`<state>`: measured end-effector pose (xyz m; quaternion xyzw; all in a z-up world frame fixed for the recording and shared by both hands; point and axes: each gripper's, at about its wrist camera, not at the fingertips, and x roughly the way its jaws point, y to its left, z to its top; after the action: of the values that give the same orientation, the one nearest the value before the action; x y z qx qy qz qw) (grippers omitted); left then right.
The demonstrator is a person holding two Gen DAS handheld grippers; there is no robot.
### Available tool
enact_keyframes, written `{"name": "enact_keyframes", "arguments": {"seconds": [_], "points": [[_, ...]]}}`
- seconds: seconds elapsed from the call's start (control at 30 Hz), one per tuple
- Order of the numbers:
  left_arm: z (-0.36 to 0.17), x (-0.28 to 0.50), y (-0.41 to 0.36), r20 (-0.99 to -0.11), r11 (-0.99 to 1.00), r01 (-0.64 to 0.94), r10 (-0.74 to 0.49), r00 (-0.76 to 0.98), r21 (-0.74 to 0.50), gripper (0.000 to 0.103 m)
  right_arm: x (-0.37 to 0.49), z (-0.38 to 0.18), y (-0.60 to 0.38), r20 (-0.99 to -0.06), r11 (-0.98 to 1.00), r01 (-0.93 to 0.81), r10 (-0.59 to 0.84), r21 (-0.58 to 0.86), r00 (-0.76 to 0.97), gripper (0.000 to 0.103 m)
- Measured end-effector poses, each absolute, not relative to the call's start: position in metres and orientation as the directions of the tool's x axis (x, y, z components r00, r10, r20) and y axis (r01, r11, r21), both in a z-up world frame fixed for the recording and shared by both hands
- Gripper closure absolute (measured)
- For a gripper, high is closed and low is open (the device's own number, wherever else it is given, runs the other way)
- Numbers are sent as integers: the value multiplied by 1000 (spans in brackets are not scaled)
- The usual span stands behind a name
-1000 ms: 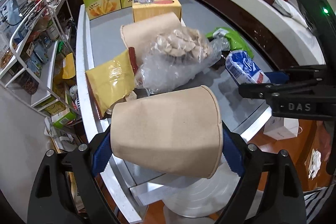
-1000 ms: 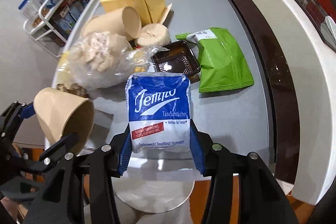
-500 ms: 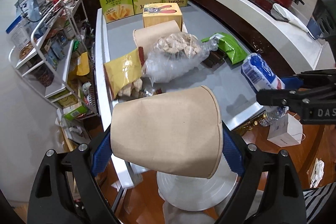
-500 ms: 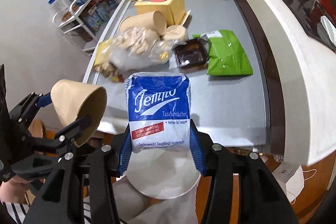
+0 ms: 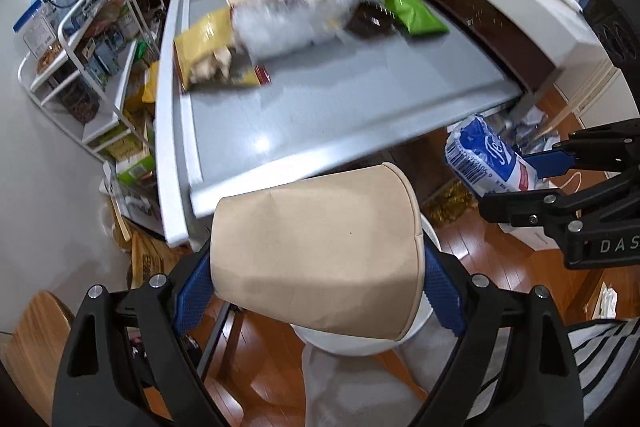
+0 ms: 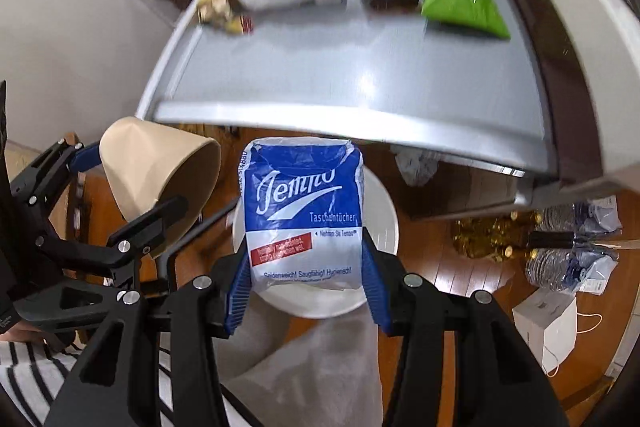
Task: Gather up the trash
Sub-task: 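Carry the paper cup and tissue pack down over the white bin with both tools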
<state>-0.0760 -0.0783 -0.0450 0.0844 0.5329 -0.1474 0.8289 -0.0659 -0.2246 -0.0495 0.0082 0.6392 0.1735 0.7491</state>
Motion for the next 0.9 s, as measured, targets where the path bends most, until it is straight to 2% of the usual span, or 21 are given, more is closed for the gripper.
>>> {"name": "enact_keyframes", "arguments": {"seconds": [0.9], "points": [[-159,-83,-88,-980,914,407,-85,177,-5,13,-60,-188,-203,-978,944,-264,170,196,-121,55]]}}
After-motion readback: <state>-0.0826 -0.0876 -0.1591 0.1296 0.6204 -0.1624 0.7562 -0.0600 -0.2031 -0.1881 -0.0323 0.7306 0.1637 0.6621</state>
